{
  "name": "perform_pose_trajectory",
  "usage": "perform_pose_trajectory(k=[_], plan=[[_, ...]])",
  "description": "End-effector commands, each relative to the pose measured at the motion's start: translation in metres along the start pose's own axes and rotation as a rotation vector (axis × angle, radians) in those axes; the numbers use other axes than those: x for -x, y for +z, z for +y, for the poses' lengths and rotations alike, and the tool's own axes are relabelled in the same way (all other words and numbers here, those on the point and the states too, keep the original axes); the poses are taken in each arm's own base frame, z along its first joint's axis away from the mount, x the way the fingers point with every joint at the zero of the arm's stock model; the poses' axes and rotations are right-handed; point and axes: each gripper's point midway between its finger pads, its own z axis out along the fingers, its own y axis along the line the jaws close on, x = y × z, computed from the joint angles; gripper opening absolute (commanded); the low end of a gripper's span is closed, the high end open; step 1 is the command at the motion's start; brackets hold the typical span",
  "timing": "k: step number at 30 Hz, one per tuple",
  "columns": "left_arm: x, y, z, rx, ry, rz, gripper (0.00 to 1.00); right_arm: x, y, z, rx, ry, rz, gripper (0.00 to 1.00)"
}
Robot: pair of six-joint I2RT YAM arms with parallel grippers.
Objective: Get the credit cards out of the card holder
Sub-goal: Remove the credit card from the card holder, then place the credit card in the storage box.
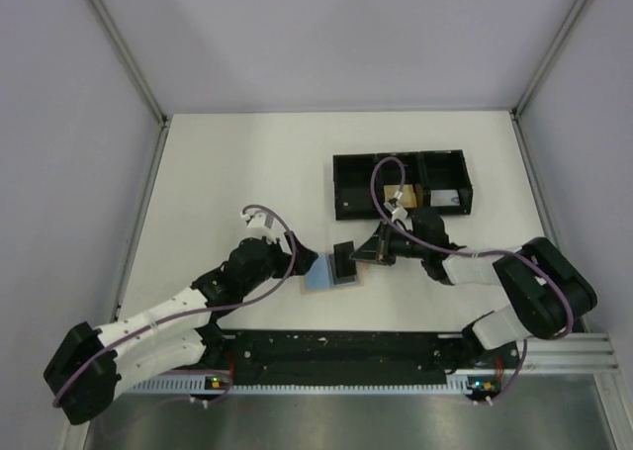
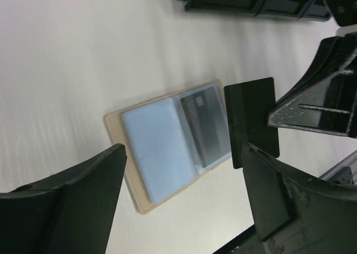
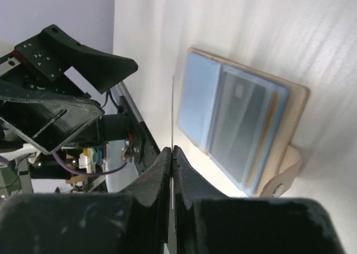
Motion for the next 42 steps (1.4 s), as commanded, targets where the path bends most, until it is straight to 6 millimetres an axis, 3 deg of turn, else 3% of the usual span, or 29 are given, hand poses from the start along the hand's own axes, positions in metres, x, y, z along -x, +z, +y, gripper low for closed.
perform_pose_trajectory(k=[1,12,17,21,30,33,34,38,39,42], plan=[[0.029,-0.011,-0.028,-0.134,0.14,-0.105,0.93,0.008,-0.011,0.036,0.134,-0.046,-0.026,0.0],[0.04,-0.02,-0.1,-0.438,0.027,-0.087,0.96,0.009,-0.038,0.099,0.381,-0.147,-0.057,0.0],[0.052,-0.025,-0.123,-0.524,-0.025,-0.106,0.91,0.008,-0.045,0.114,0.436,-0.174,-0.053,0.0],[0.056,-0.026,-0.134,-0.562,-0.04,-0.096,0.81,0.005,-0.046,0.12,0.459,-0.185,-0.044,0.0],[0.059,-0.027,-0.143,-0.594,-0.068,-0.094,0.36,0.002,-0.047,0.127,0.497,-0.199,-0.031,0.0],[0.062,-0.028,-0.142,-0.586,-0.08,-0.109,0.0,0.001,-0.045,0.125,0.495,-0.204,-0.025,0.0],[0.064,-0.028,-0.141,-0.58,-0.083,-0.115,0.0,0.0,-0.044,0.123,0.488,-0.207,-0.024,0.02],[0.067,-0.022,-0.116,-0.415,-0.162,-0.12,0.0,0.003,-0.04,0.117,0.445,-0.25,-0.032,0.38],[0.067,-0.016,-0.099,-0.307,-0.2,-0.122,0.0,0.003,-0.038,0.114,0.424,-0.271,-0.026,0.49],[0.062,-0.02,-0.063,-0.083,-0.262,-0.094,0.0,0.009,-0.034,0.103,0.317,-0.379,-0.034,0.67]])
